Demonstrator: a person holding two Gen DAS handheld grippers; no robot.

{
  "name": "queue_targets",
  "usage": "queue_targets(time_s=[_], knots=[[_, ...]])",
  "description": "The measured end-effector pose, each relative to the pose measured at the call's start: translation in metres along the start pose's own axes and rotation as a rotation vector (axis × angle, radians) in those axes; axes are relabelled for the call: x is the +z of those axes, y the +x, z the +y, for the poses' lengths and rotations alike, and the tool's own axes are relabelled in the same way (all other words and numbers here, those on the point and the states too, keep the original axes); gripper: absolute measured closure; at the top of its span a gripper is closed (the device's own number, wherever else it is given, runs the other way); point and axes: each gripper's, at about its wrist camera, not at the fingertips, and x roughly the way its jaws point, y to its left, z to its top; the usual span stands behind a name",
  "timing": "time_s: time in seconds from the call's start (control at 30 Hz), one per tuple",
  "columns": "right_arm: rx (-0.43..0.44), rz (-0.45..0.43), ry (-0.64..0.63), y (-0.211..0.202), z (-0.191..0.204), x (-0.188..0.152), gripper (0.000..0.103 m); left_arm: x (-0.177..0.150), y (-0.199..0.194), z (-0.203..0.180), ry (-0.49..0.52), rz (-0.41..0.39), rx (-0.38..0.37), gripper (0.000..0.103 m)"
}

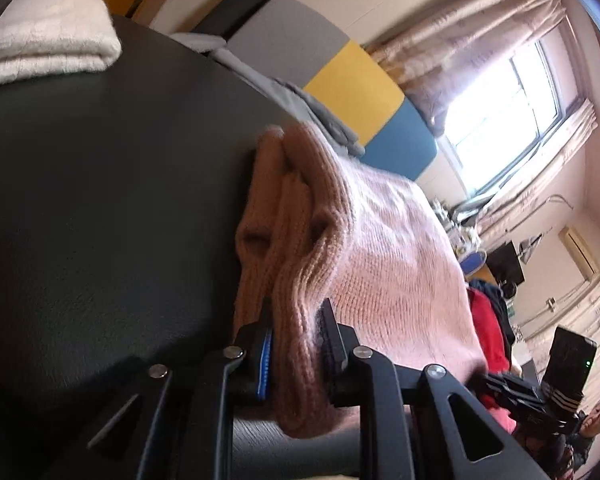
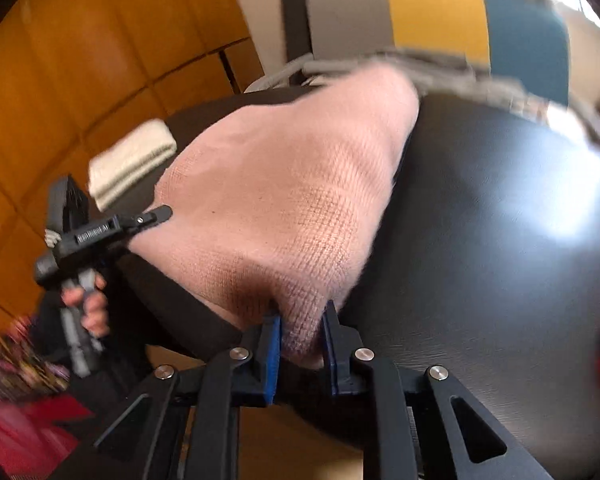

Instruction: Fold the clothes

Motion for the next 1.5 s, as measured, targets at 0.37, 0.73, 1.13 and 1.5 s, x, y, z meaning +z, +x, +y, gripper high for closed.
queue_targets(time_s=[0.37, 0.73, 1.13, 1.5], knots=[[0.079, -0.058, 0.142, -0.025, -0.057, -0.015, 0.067, -0.008, -0.026, -0.011, 0.015, -0.016, 0.021, 0.082], [0.05, -0.272, 0.028, -0.01, -0.042, 0.062, 0.061, 0.074, 0.007, -0.028, 0.033, -0.007, -0.027, 0.067], [-0.029, -0.238, 0.027, 0.036, -0.03, 0.076, 0.057, 0.098, 0.032, -0.02, 0.056, -0.037, 0.025, 0.092], [-0.008, -0.245, 0.008, 0.04, -0.023, 0.078, 0.056, 0.071, 0.036, 0.027, 0.019, 0.002, 0.099, 0.084]])
